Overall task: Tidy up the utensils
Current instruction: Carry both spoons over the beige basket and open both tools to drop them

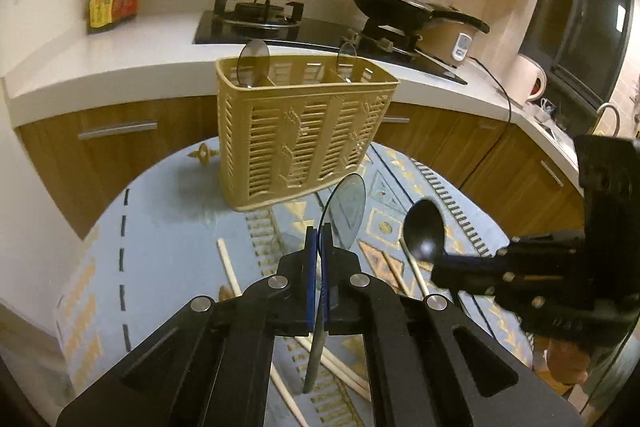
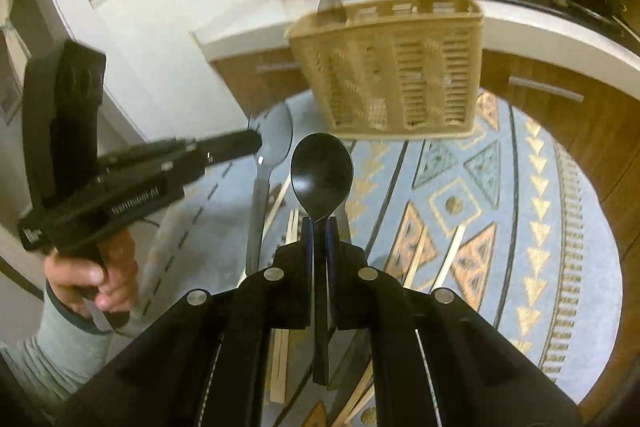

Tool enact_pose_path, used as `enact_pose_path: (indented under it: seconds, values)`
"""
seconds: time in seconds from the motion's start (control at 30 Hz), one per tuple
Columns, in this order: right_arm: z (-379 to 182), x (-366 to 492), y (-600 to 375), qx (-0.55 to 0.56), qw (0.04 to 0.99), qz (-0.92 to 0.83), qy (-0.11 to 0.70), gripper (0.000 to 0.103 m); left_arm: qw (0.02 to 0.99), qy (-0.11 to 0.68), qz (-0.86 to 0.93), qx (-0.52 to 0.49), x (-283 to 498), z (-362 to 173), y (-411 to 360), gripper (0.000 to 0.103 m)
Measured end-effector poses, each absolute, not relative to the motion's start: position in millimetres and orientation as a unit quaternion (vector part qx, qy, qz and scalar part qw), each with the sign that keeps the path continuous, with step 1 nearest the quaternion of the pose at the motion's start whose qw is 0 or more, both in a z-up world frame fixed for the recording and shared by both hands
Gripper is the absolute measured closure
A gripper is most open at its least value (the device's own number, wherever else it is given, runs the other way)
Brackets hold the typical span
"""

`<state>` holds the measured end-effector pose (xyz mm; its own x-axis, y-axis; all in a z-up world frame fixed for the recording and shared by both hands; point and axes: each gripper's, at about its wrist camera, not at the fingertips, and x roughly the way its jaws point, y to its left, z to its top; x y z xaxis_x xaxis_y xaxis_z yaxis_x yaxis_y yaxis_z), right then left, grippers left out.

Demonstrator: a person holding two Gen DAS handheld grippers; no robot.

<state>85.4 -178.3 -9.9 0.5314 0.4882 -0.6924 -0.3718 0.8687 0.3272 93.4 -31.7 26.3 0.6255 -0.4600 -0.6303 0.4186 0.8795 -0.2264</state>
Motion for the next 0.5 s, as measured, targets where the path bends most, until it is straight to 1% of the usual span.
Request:
enact_pose_path:
  seconds: [0.1,0.23,0.33,0.5]
  values:
    - [-4.4,88.3,-186.5,0.080,0.877,0.242,0.407,0.098,0.905,0.345,-0.245,-0.036,92.0,32.3,-29.1,0.103]
    - [17.2,87.2,-202.5,0.091,0.898,0.230,0.365,0.098,0.921,0.293,-0.252,-0.052,89.4,59.6,-24.3,0.103]
    - [45.7,88.2,-213.5,0.101,0.917,0.222,0.317,0.098,0.933,0.250,-0.252,-0.060,92.5,86.8,-23.9,0.103]
    - [90.7,108.8,-224.7,0.096,0.955,0.185,0.209,0.098,0.953,0.168,-0.239,-0.076,107.9,127.5,-24.2,0.103]
